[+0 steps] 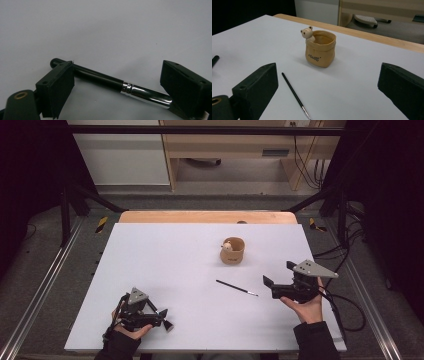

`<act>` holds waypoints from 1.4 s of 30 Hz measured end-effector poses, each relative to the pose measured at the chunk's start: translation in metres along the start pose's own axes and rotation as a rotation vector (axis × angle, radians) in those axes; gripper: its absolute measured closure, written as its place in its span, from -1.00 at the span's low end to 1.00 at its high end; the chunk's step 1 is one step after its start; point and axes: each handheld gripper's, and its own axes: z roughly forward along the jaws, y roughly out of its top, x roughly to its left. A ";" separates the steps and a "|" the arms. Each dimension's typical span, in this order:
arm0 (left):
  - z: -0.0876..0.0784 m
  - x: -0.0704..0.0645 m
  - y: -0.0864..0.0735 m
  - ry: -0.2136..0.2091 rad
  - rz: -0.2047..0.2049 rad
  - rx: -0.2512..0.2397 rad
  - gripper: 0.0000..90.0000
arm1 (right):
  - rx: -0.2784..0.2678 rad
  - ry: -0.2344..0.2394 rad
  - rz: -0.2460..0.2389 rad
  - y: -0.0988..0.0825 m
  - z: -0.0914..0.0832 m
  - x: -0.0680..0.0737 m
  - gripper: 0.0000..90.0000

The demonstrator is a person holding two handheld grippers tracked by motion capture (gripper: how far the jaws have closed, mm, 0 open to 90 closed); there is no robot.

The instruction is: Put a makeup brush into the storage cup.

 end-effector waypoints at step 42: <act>-0.003 0.002 -0.001 0.020 -0.045 0.031 0.25 | 0.001 -0.001 0.001 0.000 0.000 0.000 -0.93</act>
